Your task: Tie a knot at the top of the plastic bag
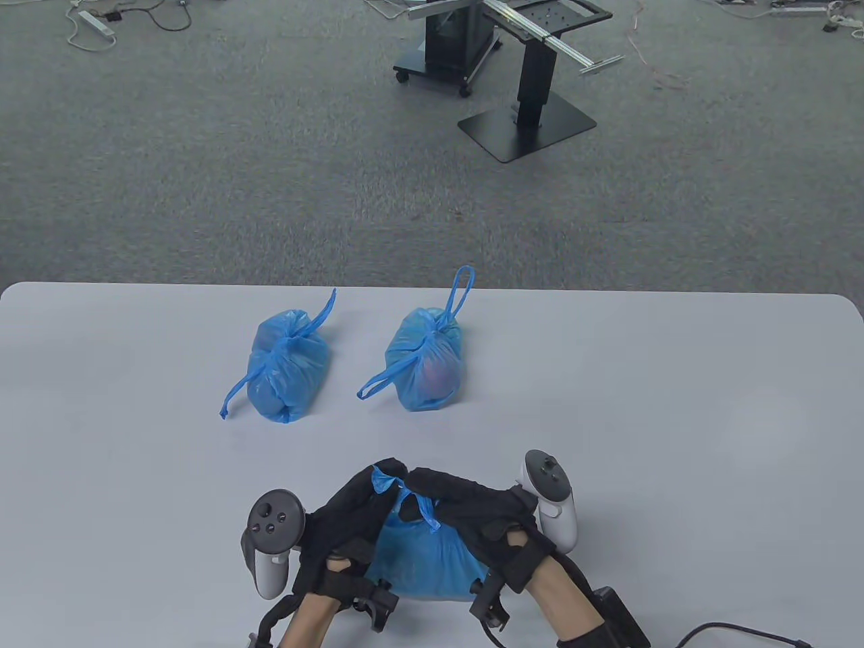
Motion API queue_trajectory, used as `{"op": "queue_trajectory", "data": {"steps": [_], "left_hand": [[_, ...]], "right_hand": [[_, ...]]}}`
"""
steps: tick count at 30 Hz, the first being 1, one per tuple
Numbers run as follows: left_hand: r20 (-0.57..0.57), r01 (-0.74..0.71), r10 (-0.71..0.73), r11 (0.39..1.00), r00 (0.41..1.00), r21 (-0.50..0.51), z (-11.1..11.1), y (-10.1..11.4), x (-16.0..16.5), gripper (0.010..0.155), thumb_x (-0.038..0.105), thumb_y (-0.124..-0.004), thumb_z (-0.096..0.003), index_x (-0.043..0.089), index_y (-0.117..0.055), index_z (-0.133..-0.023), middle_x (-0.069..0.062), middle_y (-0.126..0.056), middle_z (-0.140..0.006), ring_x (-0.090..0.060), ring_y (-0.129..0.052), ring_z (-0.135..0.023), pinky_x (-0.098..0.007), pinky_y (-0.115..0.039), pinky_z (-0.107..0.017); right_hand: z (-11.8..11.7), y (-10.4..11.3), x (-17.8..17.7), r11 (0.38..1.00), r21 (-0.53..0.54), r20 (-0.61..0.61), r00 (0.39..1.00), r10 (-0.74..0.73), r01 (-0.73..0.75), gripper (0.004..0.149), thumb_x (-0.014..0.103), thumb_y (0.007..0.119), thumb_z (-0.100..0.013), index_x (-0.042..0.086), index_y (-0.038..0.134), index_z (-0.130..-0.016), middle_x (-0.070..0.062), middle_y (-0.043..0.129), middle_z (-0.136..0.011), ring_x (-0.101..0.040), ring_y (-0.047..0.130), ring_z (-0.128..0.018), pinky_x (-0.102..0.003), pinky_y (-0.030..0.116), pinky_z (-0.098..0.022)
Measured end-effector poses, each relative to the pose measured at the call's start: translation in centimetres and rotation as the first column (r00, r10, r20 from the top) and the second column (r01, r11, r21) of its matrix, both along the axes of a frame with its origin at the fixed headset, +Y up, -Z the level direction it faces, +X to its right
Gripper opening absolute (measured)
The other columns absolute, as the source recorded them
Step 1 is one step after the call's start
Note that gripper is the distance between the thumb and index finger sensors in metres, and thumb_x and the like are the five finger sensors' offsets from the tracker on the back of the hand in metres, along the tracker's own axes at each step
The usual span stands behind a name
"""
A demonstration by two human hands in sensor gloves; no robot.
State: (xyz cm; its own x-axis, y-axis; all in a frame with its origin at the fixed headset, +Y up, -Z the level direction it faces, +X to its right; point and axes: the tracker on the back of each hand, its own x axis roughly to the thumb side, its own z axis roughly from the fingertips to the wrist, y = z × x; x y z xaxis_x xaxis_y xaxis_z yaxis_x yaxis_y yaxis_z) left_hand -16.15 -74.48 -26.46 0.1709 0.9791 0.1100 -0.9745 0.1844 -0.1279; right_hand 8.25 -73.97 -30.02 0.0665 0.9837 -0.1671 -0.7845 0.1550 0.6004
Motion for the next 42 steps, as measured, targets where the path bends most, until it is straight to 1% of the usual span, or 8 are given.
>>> {"op": "queue_trajectory", "data": {"steps": [2, 6, 8, 15, 21, 27, 34, 42], "left_hand": [[0.005, -0.021, 0.021, 1.000, 1.000, -0.007, 0.0, -0.1, -0.1, 0.046, 0.047, -0.079, -0.0539, 0.032, -0.084, -0.097, 0.008, -0.081, -0.105, -0.025, -0.079, -0.104, -0.058, -0.056, -0.080], [0.076, -0.067, 0.068, 0.998, 0.995, -0.020, -0.2, -0.3, 0.1, 0.051, 0.049, -0.078, -0.0536, 0.032, -0.079, -0.101, 0.007, -0.075, -0.109, -0.026, -0.075, -0.106, -0.060, -0.053, -0.080], [0.186, -0.107, 0.112, 0.994, 0.976, -0.037, -0.4, -0.4, 0.3, 0.060, 0.052, -0.079, -0.0535, 0.030, -0.067, -0.108, 0.005, -0.063, -0.115, -0.029, -0.063, -0.111, -0.062, -0.045, -0.082], [0.173, -0.084, 0.082, 0.996, 0.982, 0.005, -0.3, -0.1, 0.4, 0.066, 0.061, -0.082, -0.0498, 0.031, -0.068, -0.108, 0.006, -0.065, -0.115, -0.029, -0.064, -0.112, -0.063, -0.045, -0.082], [0.062, -0.073, 0.072, 0.997, 0.995, 0.016, 0.1, 0.1, 0.1, 0.049, 0.055, -0.078, -0.0531, 0.032, -0.087, -0.095, 0.008, -0.085, -0.103, -0.026, -0.080, -0.103, -0.059, -0.055, -0.080], [0.014, -0.081, 0.081, 0.996, 0.997, 0.021, 0.3, 0.5, -0.2, 0.047, 0.055, -0.076, -0.0543, 0.031, -0.088, -0.094, 0.007, -0.087, -0.101, -0.026, -0.083, -0.101, -0.058, -0.057, -0.080], [-0.051, -0.077, 0.079, 0.996, 0.996, 0.037, 0.4, 0.8, -1.1, 0.046, 0.053, -0.077, -0.0542, 0.030, -0.090, -0.092, 0.006, -0.088, -0.100, -0.026, -0.084, -0.100, -0.058, -0.058, -0.079], [-0.200, 0.161, -0.143, 0.984, 0.969, 0.076, 0.3, 1.4, -2.6, 0.045, 0.048, -0.080, -0.0525, 0.027, -0.094, -0.089, 0.003, -0.092, -0.096, -0.028, -0.089, -0.095, -0.058, -0.062, -0.076]], "right_hand": [[0.0, 0.2, -0.1, 1.000, 0.003, -0.053, 0.999, -0.002, 0.002, 0.053, 0.017, 0.072, -0.047, 0.019, 0.062, -0.100, -0.005, 0.087, -0.090, -0.035, 0.073, -0.093, -0.061, 0.047, -0.076], [0.1, 0.5, -0.1, 0.999, 0.031, -0.043, 0.999, 0.023, -0.022, 0.057, 0.013, 0.075, -0.047, 0.016, 0.058, -0.101, -0.004, 0.086, -0.090, -0.034, 0.073, -0.094, -0.061, 0.046, -0.077], [0.1, 0.5, 0.0, 0.999, 0.036, -0.012, 1.000, 0.022, -0.022, 0.059, 0.019, 0.081, -0.047, 0.016, 0.059, -0.101, -0.004, 0.086, -0.089, -0.034, 0.073, -0.093, -0.060, 0.047, -0.077], [0.1, 0.9, 0.2, 0.989, 0.112, 0.031, 0.995, 0.090, -0.093, 0.054, 0.032, 0.089, -0.044, 0.019, 0.073, -0.094, -0.001, 0.095, -0.076, -0.032, 0.080, -0.089, -0.059, 0.050, -0.076], [0.3, 0.9, -0.1, 0.988, 0.121, 0.013, 0.995, 0.098, -0.099, 0.044, 0.041, 0.083, -0.046, 0.030, 0.083, -0.089, 0.000, 0.096, -0.075, -0.034, 0.078, -0.089, -0.059, 0.050, -0.076], [0.5, 1.2, -0.2, 0.994, 0.098, -0.050, 0.998, 0.045, -0.040, 0.044, 0.045, 0.080, -0.047, 0.034, 0.084, -0.090, -0.003, 0.080, -0.095, -0.038, 0.065, -0.097, -0.061, 0.045, -0.076], [0.2, 1.7, 0.3, 0.990, 0.121, -0.064, 0.994, 0.087, -0.078, 0.043, 0.045, 0.081, -0.047, 0.031, 0.087, -0.088, -0.005, 0.070, -0.104, -0.040, 0.058, -0.100, -0.063, 0.041, -0.076], [-0.6, 2.0, 2.1, 0.967, 0.146, -0.041, 0.975, 0.217, -0.209, 0.042, 0.046, 0.082, -0.046, 0.026, 0.093, -0.081, -0.006, 0.068, -0.106, -0.041, 0.055, -0.101, -0.065, 0.038, -0.076]]}}
